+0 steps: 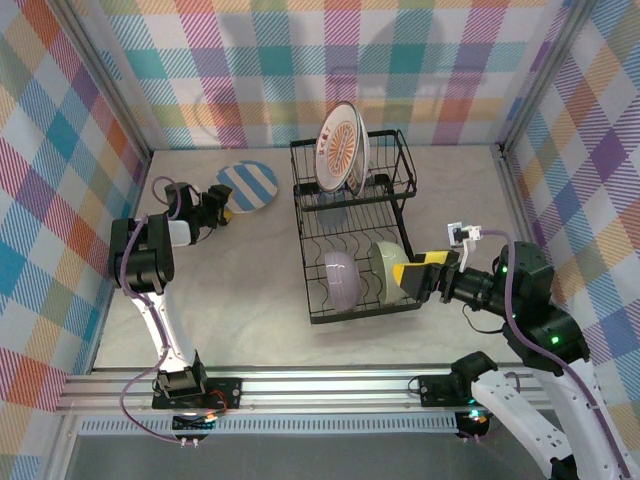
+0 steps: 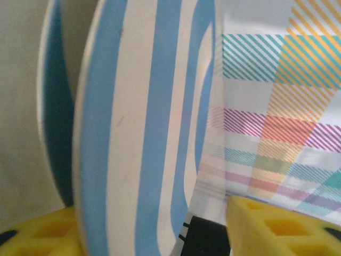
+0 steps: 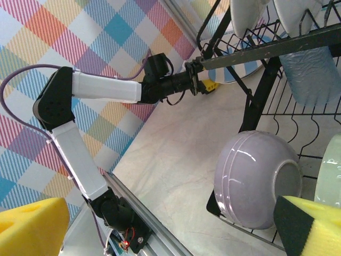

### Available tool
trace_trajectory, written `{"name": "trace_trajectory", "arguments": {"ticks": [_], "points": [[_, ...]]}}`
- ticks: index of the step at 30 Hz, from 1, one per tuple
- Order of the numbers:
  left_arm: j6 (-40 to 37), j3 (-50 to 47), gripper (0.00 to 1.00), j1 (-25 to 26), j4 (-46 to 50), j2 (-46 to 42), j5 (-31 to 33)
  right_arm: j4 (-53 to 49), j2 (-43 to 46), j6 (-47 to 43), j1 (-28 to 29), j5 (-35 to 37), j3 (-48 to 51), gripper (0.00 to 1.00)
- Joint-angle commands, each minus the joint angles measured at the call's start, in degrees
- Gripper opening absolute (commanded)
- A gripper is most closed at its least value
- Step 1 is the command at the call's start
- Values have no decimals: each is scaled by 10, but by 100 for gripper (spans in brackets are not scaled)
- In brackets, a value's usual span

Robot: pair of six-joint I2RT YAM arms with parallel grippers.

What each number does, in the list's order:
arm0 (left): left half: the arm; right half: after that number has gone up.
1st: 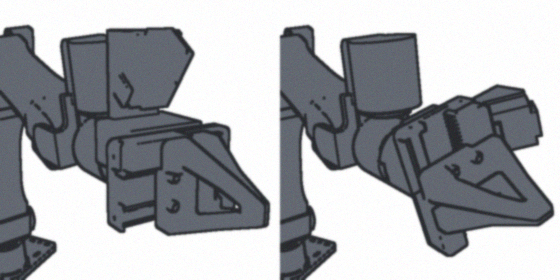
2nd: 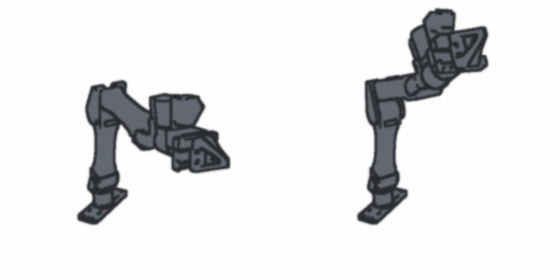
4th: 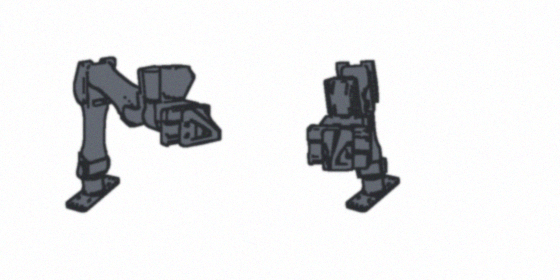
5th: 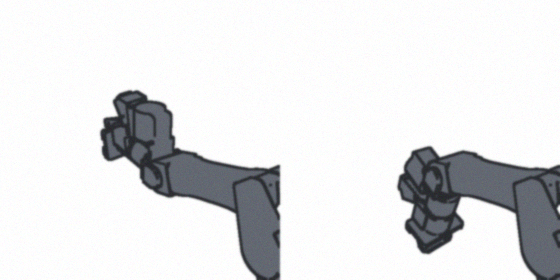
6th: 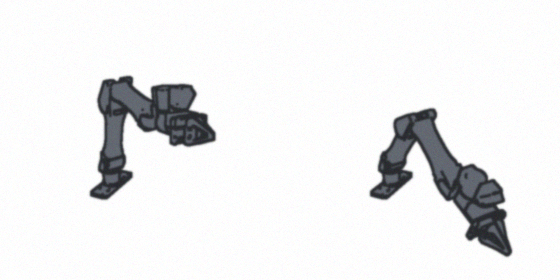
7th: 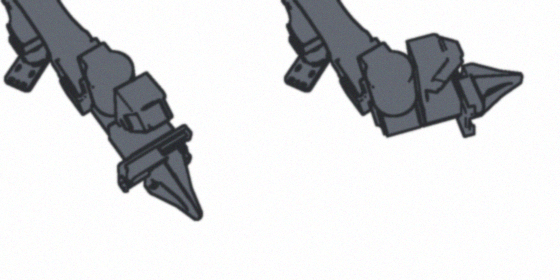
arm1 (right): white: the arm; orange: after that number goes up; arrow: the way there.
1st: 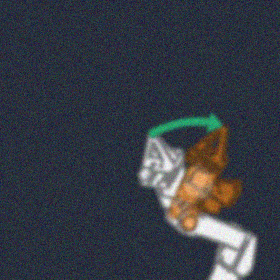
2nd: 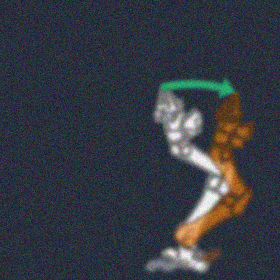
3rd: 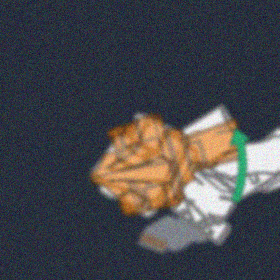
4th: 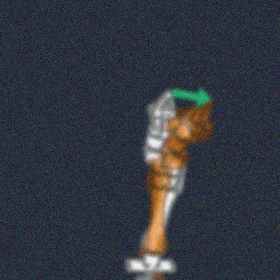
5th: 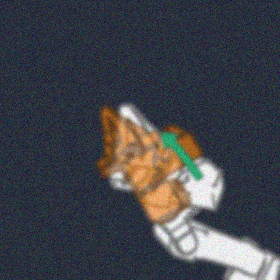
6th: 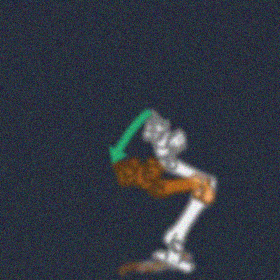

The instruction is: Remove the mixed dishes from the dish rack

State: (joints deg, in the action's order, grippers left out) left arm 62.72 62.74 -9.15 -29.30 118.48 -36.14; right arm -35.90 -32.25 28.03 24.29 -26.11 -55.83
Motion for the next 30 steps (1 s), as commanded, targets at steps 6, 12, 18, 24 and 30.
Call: {"name": "trace_trajectory", "arguments": {"ticks": [6, 12, 18, 24, 30], "points": [[-80, 67, 100, 4, 200, -67, 33, -6, 5, 1, -3, 9, -1, 99], [-100, 105, 100, 8, 322, -66, 63, -2, 4, 4, -3, 13, 1, 99], [-110, 120, 100, 11, 355, -56, 77, -8, 6, 4, -2, 14, -2, 99], [-109, 133, 100, 12, 357, -39, 71, -16, 6, 2, -2, 19, -6, 99], [-109, 170, 100, 18, 369, -19, 67, -12, -3, 4, -2, 14, -8, 99]]}}
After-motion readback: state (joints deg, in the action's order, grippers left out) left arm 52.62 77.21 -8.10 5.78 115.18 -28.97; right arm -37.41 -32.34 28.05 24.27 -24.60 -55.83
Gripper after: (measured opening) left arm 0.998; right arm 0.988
